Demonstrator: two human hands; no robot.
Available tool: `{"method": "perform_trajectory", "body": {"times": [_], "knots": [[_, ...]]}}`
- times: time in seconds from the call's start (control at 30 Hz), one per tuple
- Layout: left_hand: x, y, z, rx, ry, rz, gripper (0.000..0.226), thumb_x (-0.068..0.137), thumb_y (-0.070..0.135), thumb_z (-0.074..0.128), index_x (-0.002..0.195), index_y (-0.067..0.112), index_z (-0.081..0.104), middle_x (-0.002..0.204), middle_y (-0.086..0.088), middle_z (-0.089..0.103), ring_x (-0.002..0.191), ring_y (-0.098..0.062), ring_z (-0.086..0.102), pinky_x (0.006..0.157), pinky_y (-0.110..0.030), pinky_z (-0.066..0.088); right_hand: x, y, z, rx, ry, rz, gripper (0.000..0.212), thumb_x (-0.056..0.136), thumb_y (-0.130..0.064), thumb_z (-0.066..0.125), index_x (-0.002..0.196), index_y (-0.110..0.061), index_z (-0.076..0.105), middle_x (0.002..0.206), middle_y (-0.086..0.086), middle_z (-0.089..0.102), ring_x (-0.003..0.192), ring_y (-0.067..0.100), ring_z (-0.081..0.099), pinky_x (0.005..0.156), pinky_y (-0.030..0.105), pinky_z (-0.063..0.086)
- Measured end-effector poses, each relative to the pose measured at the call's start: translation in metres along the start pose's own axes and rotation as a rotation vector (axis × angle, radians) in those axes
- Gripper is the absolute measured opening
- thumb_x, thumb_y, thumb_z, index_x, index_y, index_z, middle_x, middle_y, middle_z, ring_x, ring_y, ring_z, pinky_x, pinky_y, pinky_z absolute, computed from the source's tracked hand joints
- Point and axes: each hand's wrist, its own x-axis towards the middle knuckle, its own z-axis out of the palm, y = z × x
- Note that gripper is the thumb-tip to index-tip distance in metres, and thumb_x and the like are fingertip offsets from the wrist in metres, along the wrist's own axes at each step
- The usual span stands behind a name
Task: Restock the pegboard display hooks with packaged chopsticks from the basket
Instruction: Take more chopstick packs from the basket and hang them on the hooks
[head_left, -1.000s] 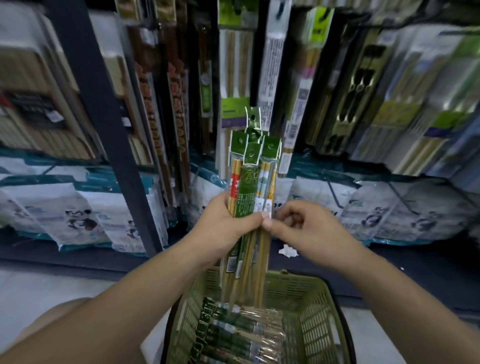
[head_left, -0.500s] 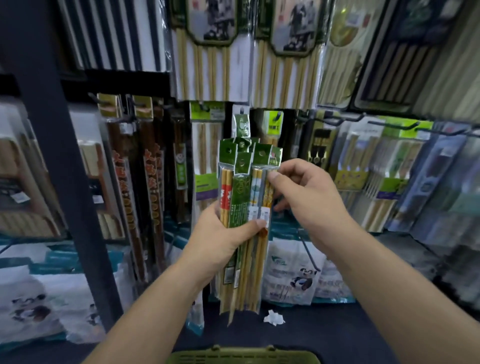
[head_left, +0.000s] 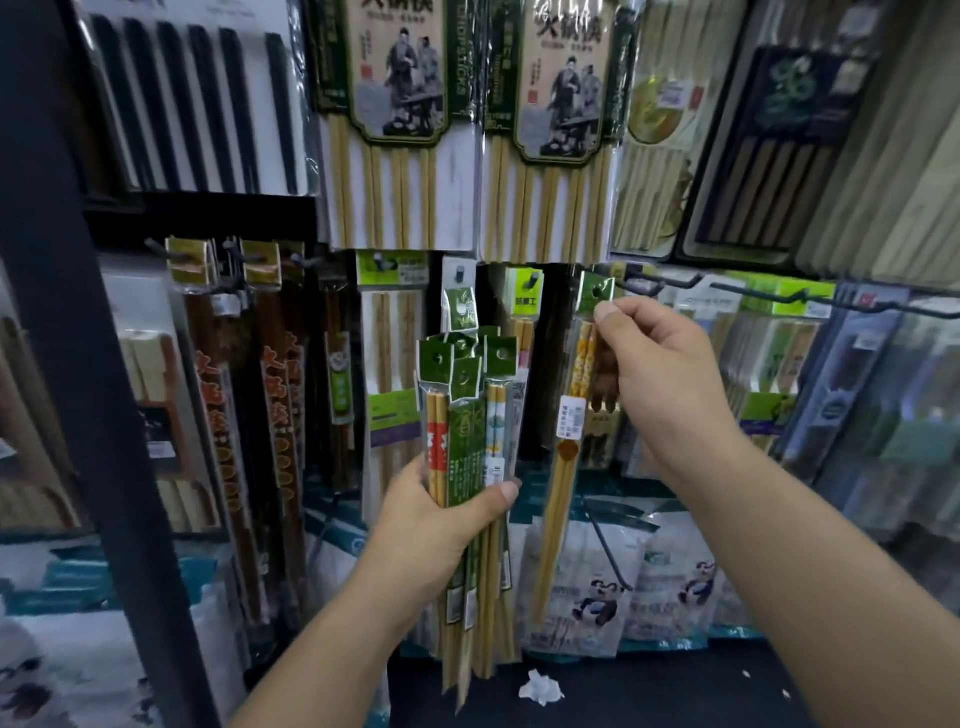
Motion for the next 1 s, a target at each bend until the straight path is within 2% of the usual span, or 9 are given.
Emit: {"method": "perform_trajectory", "body": {"times": [0.1,0.27,0.37,0.5,0.63,0.77,0.87,1.0], "knots": [[-0.003,0.001,0.005,-0.023,-0.027,-0.020,0.061,0.060,0.048,0.087,0.111,0.022,0.069,0.101,0.004,0.081,0.098,-0.012,0.076,0.091,-0.038,0.056,0.011,-0.002,-0.001,0.004,0.026,0.019,0.034,0.102,-0.030,0.057,0.071,-0.032,0.072,0.067,0.001,0.054,0.065,0.020,0.047,0.062,0.040,0.042],[-0.003,0.002,0.010,-0.010,-0.039,-0.039,0.054,0.067,0.040,0.083,0.114,0.023,0.065,0.100,0.009,0.081,0.096,-0.005,0.075,0.085,-0.028,0.055,0.022,0.000,-0.004,-0.027,0.034,0.059,0.032,0.100,-0.030,0.057,0.072,-0.030,0.071,0.070,0.005,0.050,0.067,0.021,0.045,0.065,0.041,0.043],[-0.002,0.001,0.011,-0.011,-0.052,-0.043,0.040,0.082,0.026,0.082,0.117,0.020,0.063,0.099,0.009,0.081,0.095,-0.003,0.075,0.075,-0.017,0.056,0.025,0.004,-0.004,-0.053,0.039,0.059,0.033,0.100,-0.029,0.058,0.068,-0.029,0.070,0.061,-0.007,0.053,0.062,0.013,0.050,0.065,0.036,0.047],[-0.002,0.001,0.012,-0.023,-0.055,-0.030,0.052,0.070,0.037,0.083,0.116,0.021,0.065,0.100,0.009,0.081,0.097,-0.004,0.075,0.084,-0.027,0.053,0.029,0.008,-0.004,-0.072,0.060,0.057,0.029,0.100,-0.027,0.058,0.072,-0.022,0.067,0.055,-0.016,0.056,0.056,0.002,0.053,0.070,0.034,0.048],[-0.001,0.000,0.012,-0.009,-0.044,-0.027,0.057,0.065,0.041,0.083,0.115,0.020,0.066,0.100,0.008,0.081,0.097,-0.005,0.075,0.086,-0.028,0.054,0.031,0.007,-0.004,-0.057,0.063,0.060,0.029,0.099,-0.027,0.059,0.072,-0.021,0.068,0.060,-0.007,0.051,0.062,0.012,0.049,0.066,0.034,0.048],[-0.001,-0.002,0.012,-0.008,-0.054,-0.036,0.055,0.069,0.037,0.084,0.117,0.018,0.066,0.101,0.007,0.081,0.098,-0.006,0.075,0.086,-0.028,0.053,0.034,0.008,-0.003,-0.077,0.075,0.055,0.028,0.098,-0.027,0.058,0.076,-0.011,0.065,0.062,-0.001,0.046,0.062,0.016,0.044,0.060,0.032,0.044],[-0.001,-0.003,0.012,-0.010,-0.053,-0.043,0.046,0.077,0.029,0.085,0.117,0.018,0.065,0.101,0.006,0.081,0.098,-0.007,0.075,0.085,-0.027,0.053,0.037,0.013,-0.001,-0.122,0.072,0.050,0.030,0.099,-0.027,0.057,0.082,-0.002,0.061,0.065,0.001,0.044,0.062,0.016,0.043,0.063,0.030,0.046],[0.000,-0.004,0.011,-0.026,-0.030,-0.030,0.038,0.079,0.028,0.086,0.112,0.022,0.068,0.101,0.006,0.081,0.095,-0.009,0.076,0.086,-0.031,0.056,0.038,0.021,0.001,-0.164,0.056,0.077,0.032,0.102,-0.034,0.056,0.086,-0.009,0.068,0.071,0.005,0.051,0.065,0.018,0.048,0.065,0.036,0.047]]}}
